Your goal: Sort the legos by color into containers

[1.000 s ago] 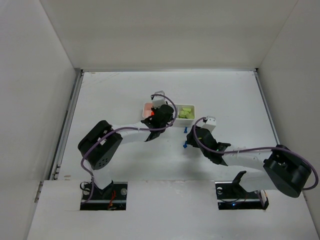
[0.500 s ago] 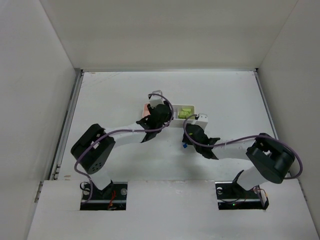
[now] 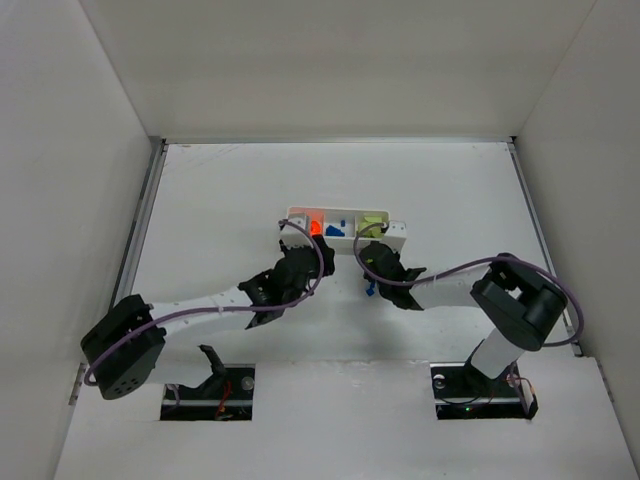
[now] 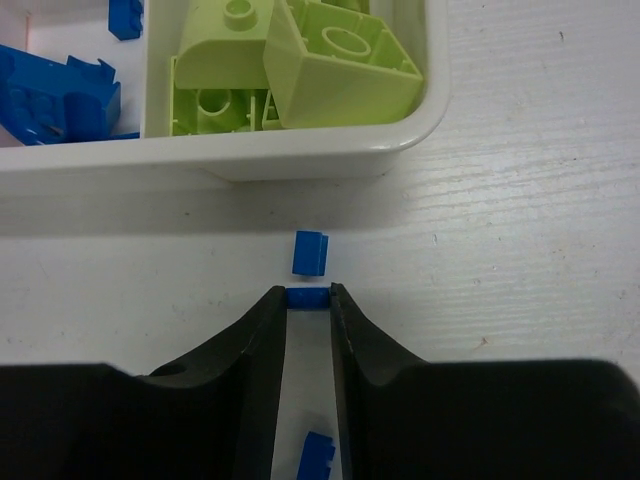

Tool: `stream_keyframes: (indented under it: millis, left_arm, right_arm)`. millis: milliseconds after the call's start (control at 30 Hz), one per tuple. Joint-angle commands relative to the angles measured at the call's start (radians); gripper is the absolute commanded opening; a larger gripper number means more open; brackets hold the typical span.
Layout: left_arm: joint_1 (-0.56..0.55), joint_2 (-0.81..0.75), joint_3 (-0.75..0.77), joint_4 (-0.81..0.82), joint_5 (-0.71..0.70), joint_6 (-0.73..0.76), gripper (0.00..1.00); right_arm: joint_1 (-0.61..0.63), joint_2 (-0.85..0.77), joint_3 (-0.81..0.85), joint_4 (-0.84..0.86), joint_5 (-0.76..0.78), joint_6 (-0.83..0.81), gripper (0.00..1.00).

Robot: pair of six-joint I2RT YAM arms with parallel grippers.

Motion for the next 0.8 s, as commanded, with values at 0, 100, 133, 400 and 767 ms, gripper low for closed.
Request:
stream_keyframes:
  millis: [0, 100, 133, 400, 767]
  left_arm:
    - [-0.065, -0.058, -0.066, 0.012, -0.035, 0.004, 0.46]
    - [-0.131, -0.084, -0.132, 0.014, -0.075, -0.001, 0.48]
    - [-0.156, -0.096, -0.159, 0.017, -0.098, -0.012, 0.48]
    - [-0.234, -0.19, -0.276, 0.043, -0.14, -0.101, 0.54]
    - [-0.3, -0.061, -0.224, 0.055, -0.134, -0.133, 0.57]
  right_arm:
    - [0.01, 0.012, 0.03, 0.03, 0.03, -0.002, 0.26]
    - [0.022, -0.026, 0.021, 0.029, 0.036, -0.004, 0.22]
    - [0.04, -0.061, 0.012, 0.023, 0.036, -0.004, 0.22]
    - [0.085, -0.239, 0.09, -0.069, -0.028, -0.046, 0.22]
    - [-0.056, 0.078, 0.446, -0.091, -0.204, -0.112, 0.24]
